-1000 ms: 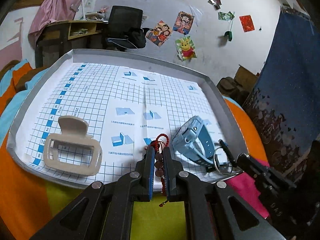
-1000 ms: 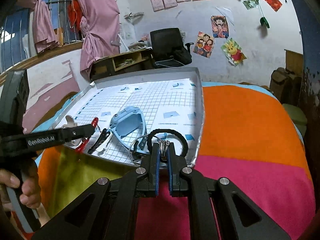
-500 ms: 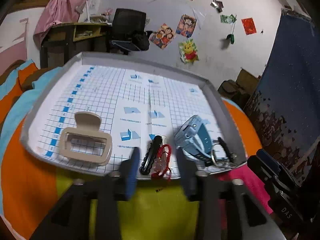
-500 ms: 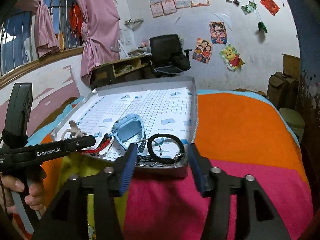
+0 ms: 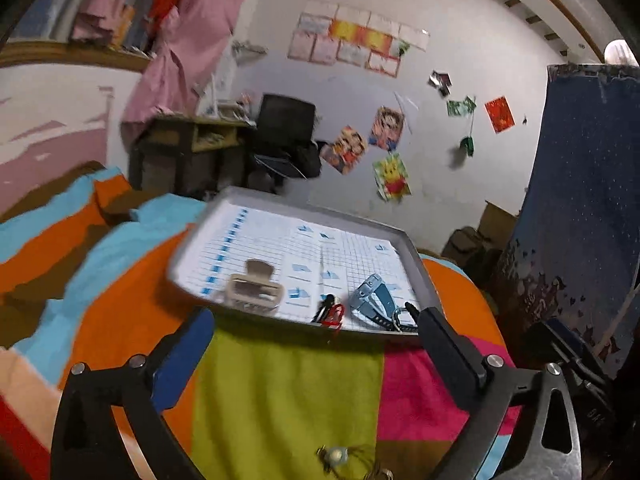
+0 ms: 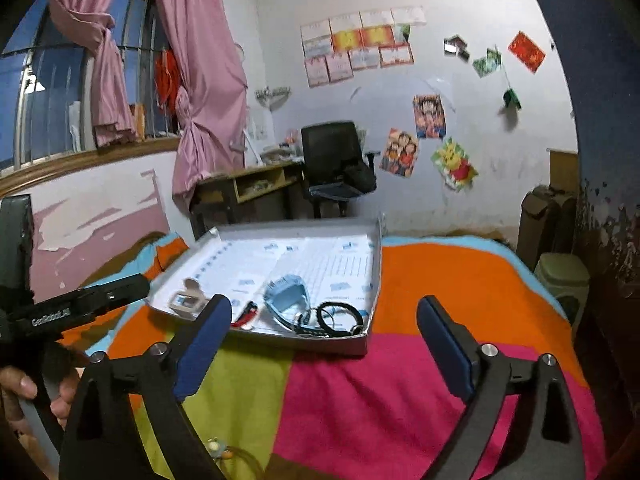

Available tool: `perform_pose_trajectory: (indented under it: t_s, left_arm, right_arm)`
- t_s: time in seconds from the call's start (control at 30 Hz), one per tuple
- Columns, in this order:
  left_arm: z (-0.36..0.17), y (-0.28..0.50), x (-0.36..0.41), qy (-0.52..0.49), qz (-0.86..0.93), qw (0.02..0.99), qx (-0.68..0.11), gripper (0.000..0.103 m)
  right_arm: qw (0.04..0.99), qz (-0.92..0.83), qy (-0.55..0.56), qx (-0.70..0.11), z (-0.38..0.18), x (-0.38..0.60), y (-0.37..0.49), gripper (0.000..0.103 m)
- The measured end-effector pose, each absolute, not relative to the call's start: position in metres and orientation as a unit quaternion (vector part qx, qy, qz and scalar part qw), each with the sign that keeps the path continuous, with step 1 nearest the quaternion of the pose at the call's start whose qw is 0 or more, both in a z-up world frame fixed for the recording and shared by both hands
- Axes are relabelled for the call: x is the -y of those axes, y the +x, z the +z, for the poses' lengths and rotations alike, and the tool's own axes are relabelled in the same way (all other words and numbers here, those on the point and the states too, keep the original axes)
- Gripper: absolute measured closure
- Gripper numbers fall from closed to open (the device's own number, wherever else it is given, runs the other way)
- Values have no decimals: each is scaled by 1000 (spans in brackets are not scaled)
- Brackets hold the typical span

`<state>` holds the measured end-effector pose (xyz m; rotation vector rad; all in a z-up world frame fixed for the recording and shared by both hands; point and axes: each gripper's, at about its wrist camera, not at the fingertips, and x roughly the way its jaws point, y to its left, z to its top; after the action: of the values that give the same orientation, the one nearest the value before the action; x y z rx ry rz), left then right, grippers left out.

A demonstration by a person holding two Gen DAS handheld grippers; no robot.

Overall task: Organize jewelry
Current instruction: 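Withdraw both tools from the tray back above the bedspread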

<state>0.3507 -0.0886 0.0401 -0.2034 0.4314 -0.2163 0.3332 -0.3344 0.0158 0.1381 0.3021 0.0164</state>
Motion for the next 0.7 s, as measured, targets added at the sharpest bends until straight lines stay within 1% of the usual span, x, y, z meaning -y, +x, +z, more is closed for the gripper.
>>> perform_pose_trajectory:
  t_s: [0.1,0.17,0.23,0.43,0.5,0.7]
  left_arm:
    - [43,314,84,-84,-95,973,-192,0]
    - [45,293,81,-73,-93,976,-183,0]
    - [47,270,77,-67,-96,977,-178,0]
    - [47,217,64,-66,-95,979,-169,0]
    - [47,200,58,-65,-92,980,-163,0]
    - [41,160,48,-57,-88,982,-157,0]
  right_arm:
    - [989,5,60,-132,25,327,300,11]
    - [991,3,56,-124,31,322,281,6]
    - [992,2,52,-113,37,316,257,4]
    - [994,-3,45,-98,46,303,191,3]
    - [994,-4,46,-104,45,300,173,1]
    - [991,-17,58,-120,42,297,130,1]
